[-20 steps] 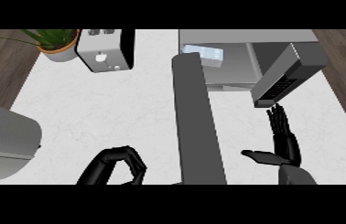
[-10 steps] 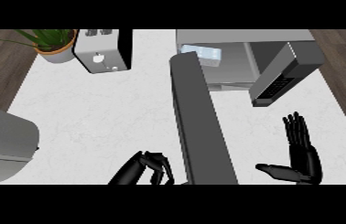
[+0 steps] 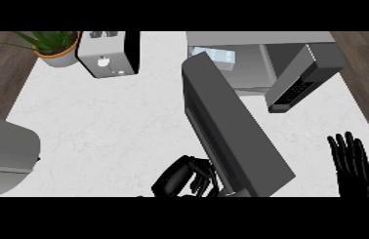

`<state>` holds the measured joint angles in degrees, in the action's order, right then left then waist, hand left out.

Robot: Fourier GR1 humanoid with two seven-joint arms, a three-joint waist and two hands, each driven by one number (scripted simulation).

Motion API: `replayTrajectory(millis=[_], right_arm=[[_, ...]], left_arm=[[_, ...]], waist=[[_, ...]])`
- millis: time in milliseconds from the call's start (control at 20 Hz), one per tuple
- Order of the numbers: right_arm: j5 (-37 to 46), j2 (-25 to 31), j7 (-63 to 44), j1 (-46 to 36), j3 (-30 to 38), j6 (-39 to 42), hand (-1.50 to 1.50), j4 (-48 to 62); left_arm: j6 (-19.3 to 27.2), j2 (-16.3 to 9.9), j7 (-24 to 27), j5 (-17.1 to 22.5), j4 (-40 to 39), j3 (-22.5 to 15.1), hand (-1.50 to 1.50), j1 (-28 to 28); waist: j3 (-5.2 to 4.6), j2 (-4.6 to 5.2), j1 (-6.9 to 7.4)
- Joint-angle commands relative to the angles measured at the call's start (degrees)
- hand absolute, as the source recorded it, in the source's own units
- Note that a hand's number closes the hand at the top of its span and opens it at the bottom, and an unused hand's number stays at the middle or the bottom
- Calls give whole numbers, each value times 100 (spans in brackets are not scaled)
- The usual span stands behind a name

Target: Pick up the milk, place it into the microwave and close the microwave

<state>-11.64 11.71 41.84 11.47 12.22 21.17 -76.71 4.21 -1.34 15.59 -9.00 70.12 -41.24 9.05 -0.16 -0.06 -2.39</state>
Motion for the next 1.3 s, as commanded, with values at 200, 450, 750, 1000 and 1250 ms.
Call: replayTrajectory(millis=[200, 450, 750, 1000, 1250], right_arm=[[-627, 221, -600, 544, -56, 510, -150, -1421], [-686, 321, -783, 573, -234, 673, -150, -1734], [-678, 459, -891, 597, -350, 818, -150, -2051], [-810, 515, -943, 363, -188, 687, -150, -2265], [-1129, 636, -1140, 292, -215, 896, -150, -2363]], left_arm=[[1375, 130, 29, 1224, -1125, -1461, 150, 1290], [1867, 130, -157, 1801, -1163, -1654, 150, 1995], [2220, 131, -275, 2349, -1492, -1329, 150, 2694], [2729, 132, 458, 3021, -1105, -760, -150, 2867], [3025, 133, 620, 3404, -1252, -675, -150, 3257]], waist=[[-9, 47, -218], [-18, 103, -525], [-28, 195, -942], [-58, 259, -1097], [-41, 318, -1357]])
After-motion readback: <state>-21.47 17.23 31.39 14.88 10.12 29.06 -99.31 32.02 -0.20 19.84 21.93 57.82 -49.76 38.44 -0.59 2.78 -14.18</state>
